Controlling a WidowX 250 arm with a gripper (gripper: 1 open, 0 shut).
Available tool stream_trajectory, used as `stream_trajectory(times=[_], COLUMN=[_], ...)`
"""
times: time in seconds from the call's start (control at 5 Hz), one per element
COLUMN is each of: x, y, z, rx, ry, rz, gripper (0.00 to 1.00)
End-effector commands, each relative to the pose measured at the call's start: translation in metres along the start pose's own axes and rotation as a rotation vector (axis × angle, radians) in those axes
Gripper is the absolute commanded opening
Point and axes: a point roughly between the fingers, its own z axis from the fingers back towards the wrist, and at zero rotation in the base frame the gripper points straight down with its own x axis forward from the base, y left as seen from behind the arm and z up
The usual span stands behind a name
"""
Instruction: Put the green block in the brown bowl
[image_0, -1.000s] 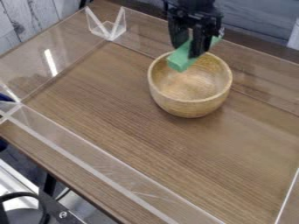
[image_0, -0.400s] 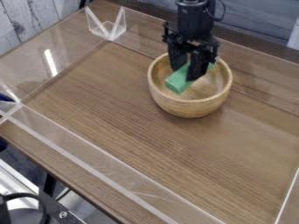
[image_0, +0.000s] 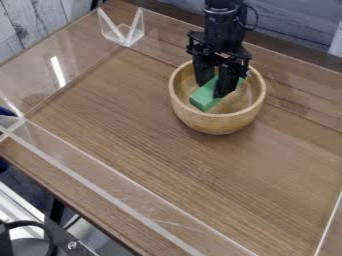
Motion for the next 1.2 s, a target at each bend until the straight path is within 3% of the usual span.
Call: stream_trajectory(times=[0.0,0.6,1.0], x=[0.007,0.001,-0.01], y=[0.0,0.004,0.012], z=[0.019,0.046,0.094], rx=[0.018,0.026,0.062], ry=[-0.053,-0.102,-0.188], rz=[-0.008,0.009,0.034], gripper=[1.0,1.0,1.0])
